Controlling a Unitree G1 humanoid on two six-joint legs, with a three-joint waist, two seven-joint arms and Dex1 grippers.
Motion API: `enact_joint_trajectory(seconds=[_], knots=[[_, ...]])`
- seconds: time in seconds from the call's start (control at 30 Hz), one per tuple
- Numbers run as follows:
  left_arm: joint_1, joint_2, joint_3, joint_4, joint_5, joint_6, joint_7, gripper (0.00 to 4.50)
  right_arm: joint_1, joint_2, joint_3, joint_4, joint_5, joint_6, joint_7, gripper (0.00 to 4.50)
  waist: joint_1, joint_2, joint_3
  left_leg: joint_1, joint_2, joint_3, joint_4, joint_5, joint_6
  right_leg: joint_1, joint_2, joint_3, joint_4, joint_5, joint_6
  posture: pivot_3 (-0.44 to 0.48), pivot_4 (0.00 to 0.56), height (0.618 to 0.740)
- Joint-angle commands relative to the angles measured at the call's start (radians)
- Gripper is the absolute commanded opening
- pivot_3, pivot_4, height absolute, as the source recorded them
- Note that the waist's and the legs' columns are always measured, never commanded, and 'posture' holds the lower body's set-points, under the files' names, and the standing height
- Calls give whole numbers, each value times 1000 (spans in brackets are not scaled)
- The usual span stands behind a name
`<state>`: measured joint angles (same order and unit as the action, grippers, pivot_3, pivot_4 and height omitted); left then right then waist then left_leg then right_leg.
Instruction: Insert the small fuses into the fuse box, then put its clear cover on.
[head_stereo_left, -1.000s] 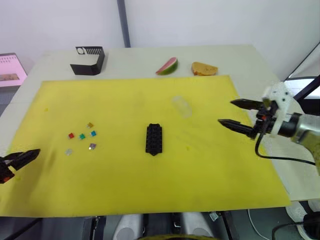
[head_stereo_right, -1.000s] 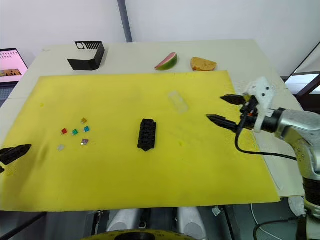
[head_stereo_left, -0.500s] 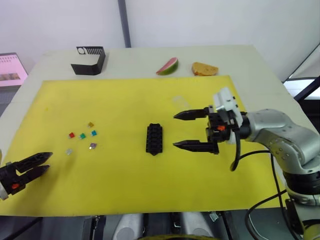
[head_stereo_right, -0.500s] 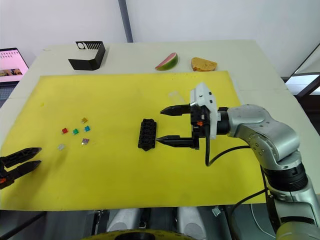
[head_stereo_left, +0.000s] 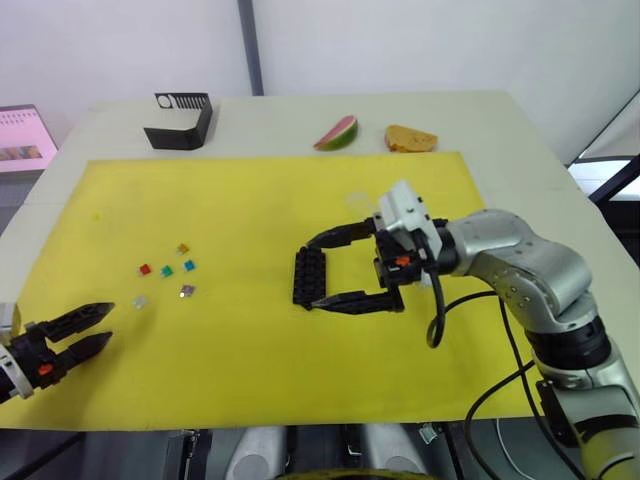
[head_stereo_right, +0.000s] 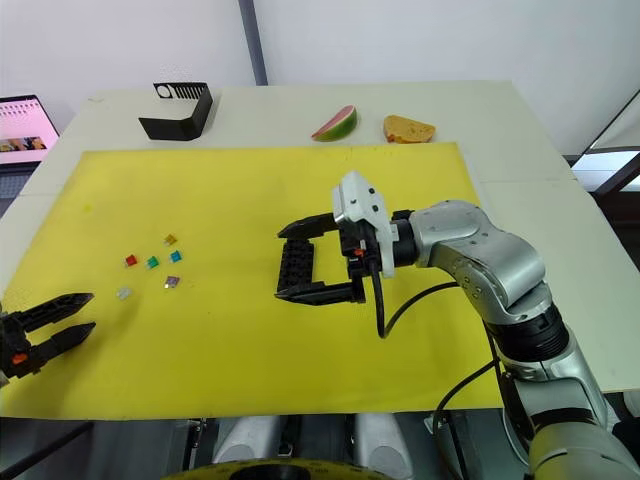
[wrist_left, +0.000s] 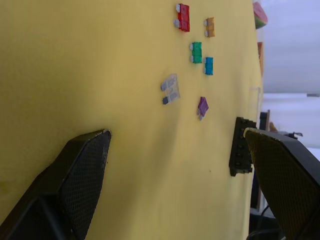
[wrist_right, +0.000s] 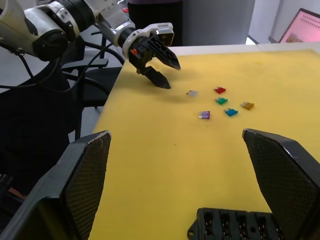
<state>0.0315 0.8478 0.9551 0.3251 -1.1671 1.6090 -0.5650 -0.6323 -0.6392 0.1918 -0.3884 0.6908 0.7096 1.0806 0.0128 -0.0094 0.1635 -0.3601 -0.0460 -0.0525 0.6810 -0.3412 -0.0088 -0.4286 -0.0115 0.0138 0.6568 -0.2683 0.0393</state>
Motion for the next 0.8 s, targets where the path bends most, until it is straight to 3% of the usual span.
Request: enact_joint_trajectory(seconds=[0.03,0.13,0.5,0.8], knots=[[-20,-14,-21,-2,18,-8,21,4479,-9,11,-12,-15,0,-15,2,4453,0,0,0,0,0,0,0,0,0,0,0,0,0,0,0,0,150,740],[-4,-27,-63,-73,31,-47,-11,4479,-7,18,-13,-8,-8,-15,-8,4453,1,1,0,1,0,0,0,0,-1,0,0,0,1,0,0,0,150,740],[-108,-25,-27,12,23,-3,-10,4479,5,24,-24,0,-21,-15,-14,4453,2,2,-1,0,0,0,0,1,-1,1,-1,-2,1,0,0,0,150,740],[-99,-43,-40,23,47,-3,-22,4479,2,24,-16,9,-47,-28,-2,4453,-2,1,-1,0,0,0,0,1,-1,0,-1,-2,1,0,0,0,150,740]])
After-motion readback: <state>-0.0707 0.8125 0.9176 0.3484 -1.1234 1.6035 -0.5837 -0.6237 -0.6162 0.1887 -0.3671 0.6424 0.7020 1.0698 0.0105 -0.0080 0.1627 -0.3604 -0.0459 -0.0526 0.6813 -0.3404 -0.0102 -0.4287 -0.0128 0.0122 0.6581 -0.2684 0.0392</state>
